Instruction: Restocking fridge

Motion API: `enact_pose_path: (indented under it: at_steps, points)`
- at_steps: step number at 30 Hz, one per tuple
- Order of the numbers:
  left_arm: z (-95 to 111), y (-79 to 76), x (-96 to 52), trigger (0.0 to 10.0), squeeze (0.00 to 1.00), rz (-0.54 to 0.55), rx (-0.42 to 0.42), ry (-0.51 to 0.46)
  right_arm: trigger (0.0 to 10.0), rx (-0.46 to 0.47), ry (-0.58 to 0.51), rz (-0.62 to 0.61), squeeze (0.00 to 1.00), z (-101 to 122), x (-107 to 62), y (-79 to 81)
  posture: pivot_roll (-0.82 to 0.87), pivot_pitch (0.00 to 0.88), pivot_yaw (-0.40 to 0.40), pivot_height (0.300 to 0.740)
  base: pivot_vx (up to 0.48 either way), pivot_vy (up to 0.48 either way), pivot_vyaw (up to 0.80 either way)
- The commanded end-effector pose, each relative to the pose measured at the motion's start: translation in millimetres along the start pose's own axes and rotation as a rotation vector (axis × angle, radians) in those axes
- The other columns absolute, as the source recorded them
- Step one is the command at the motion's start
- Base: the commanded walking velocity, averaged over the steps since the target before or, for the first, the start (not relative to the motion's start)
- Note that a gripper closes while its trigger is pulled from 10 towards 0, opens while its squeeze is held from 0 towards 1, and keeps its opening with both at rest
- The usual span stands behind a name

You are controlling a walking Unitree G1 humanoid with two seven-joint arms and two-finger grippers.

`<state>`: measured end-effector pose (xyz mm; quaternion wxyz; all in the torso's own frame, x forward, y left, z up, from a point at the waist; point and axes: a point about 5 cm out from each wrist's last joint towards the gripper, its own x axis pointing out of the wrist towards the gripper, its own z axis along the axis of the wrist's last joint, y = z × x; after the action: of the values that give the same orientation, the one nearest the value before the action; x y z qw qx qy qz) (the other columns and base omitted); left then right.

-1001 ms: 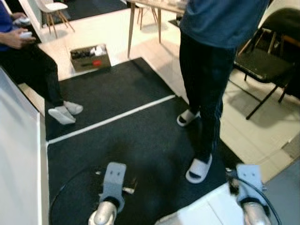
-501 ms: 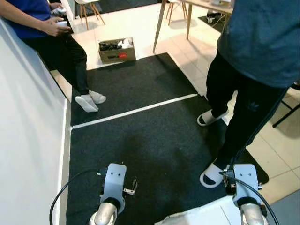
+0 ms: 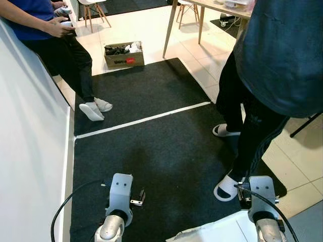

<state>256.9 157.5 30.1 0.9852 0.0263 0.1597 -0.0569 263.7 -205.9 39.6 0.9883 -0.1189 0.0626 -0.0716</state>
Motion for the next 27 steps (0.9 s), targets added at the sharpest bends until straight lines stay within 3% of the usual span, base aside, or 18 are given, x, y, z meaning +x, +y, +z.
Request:
enact_pose_path:
  at_steps: [1,9,27]
  points:
    - [-2.1,-2.0,-1.8,10.0,0.00,0.002,-0.017,0.009,10.0,0.005,0.009,0.012,0.00,-2.4,-2.6,3.2,-0.21,0.219,0.060,0.707,0.000,0.000,0.00]
    - [0.0,-2.8,-1.1,10.0,0.00,-0.002,-0.018,-0.003,10.0,0.004,0.009,0.011,0.00,-1.9,-2.0,2.6,-0.21,0.219,0.061,0.707,0.000,0.000,0.00]
    - [-0.1,-2.5,-1.1,10.0,0.00,0.000,-0.012,-0.002,10.0,0.002,0.015,0.013,0.00,-3.1,-2.5,2.5,-0.21,0.216,0.061,0.707,0.302,0.000,0.00]
